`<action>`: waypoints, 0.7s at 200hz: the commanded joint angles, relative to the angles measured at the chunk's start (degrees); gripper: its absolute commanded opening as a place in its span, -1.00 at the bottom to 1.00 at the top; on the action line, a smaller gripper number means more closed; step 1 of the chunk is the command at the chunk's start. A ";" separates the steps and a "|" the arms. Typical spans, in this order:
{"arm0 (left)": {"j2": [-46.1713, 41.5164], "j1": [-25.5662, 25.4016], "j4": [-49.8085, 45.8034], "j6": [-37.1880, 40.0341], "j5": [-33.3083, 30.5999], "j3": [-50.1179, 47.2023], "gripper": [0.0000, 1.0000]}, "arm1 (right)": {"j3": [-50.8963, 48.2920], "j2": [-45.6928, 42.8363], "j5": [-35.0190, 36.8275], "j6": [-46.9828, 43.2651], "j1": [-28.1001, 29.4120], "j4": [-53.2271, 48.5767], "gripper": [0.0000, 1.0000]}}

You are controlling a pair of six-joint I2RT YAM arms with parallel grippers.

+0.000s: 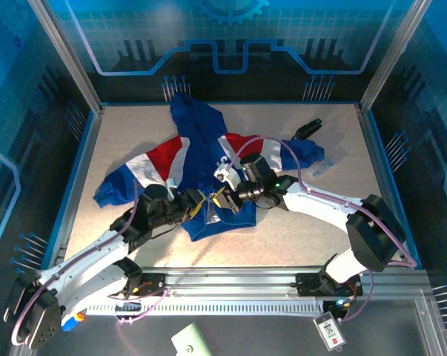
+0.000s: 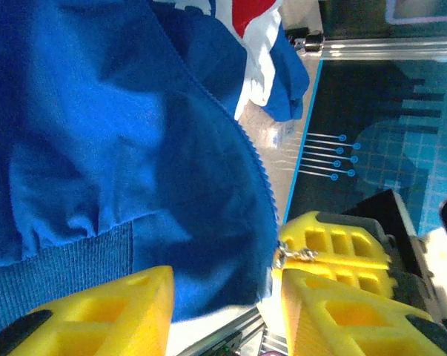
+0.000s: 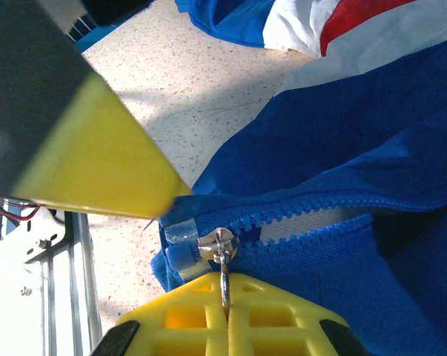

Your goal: Zip up the jacket

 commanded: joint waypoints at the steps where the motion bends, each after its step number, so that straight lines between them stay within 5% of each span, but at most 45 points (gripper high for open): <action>1: 1.94 -0.20 8.80 -0.87 1.90 -0.96 -0.19 | 0.33 0.42 -1.27 0.67 0.67 1.42 -1.00; 102: 0.97 -0.16 11.71 -0.68 2.94 -2.94 -0.71 | 1.29 1.20 -1.97 0.43 0.96 0.64 -1.00; 125: 0.24 -0.20 6.63 3.39 3.31 -0.73 -1.00 | 2.27 1.35 -2.09 -0.24 0.95 -0.90 -1.00; 140: -0.58 -0.24 1.14 7.69 3.56 1.50 -1.00 | 3.33 1.53 -2.19 -0.69 0.87 -2.87 -1.00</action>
